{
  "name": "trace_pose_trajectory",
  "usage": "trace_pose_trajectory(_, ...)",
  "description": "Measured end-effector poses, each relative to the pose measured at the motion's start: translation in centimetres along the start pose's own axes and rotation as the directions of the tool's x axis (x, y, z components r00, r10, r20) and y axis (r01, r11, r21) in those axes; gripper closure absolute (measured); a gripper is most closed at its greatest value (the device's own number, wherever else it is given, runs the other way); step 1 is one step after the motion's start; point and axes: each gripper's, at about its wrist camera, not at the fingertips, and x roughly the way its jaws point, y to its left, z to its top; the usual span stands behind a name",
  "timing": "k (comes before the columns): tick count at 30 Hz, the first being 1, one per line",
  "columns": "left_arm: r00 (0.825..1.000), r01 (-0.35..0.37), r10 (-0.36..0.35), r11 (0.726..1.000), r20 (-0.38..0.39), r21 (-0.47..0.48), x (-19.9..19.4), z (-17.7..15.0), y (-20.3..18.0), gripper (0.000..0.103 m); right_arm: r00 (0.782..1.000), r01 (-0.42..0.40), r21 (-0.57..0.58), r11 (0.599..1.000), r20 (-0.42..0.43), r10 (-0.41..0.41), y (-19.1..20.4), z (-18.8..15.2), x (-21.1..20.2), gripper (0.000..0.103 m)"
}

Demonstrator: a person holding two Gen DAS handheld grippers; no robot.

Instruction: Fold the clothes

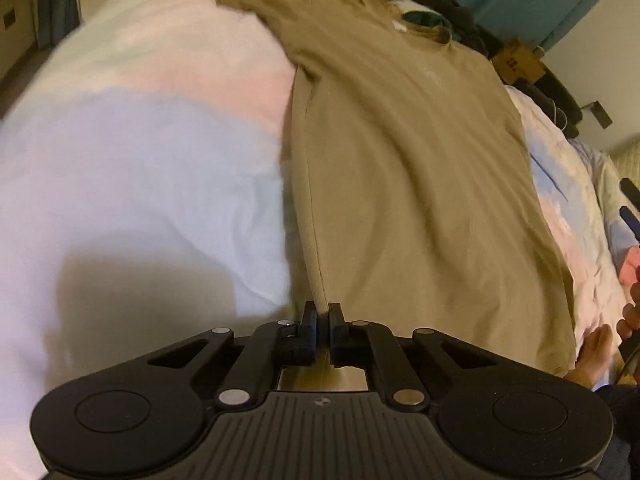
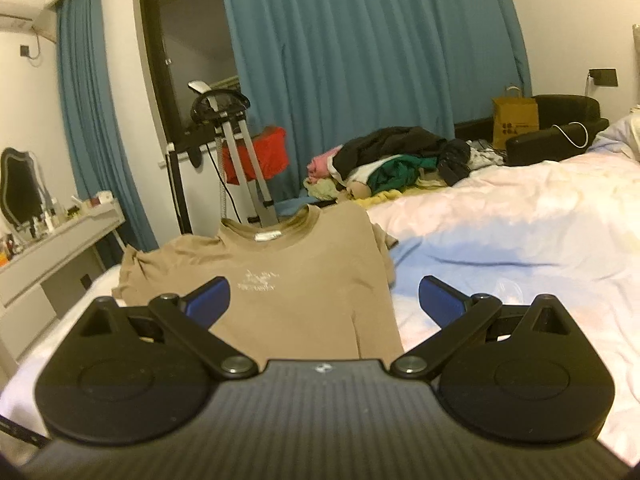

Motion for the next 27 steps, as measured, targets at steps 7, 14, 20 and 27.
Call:
trace_pose_trajectory(7,0.993,-0.12,0.12,0.993,0.002,-0.014,-1.3,-1.1,-0.4,0.097,1.0,0.008,-0.027,1.0,0.0,-0.008,0.2,-0.3,0.2,0.0)
trace_pose_trajectory(14,0.98,-0.157,0.149,0.986,0.134,0.057,-3.4,-0.2,-4.1,0.05,0.999,-0.032,0.045,0.998,-0.018,0.033,-0.9,-0.2,0.0,0.0)
trace_pose_trajectory(20,0.946,-0.154,0.126,0.985,0.299,0.072,-4.6,2.1,-10.8,0.029,0.999,-0.052,0.105,0.993,-0.007,0.053,-1.7,0.2,0.1,0.001)
trace_pose_trajectory(27,0.898,-0.15,0.06,0.973,0.435,0.175,-2.5,5.6,-22.4,0.019,0.997,-0.066,0.152,0.986,-0.018,0.07,-2.7,0.2,0.7,0.001)
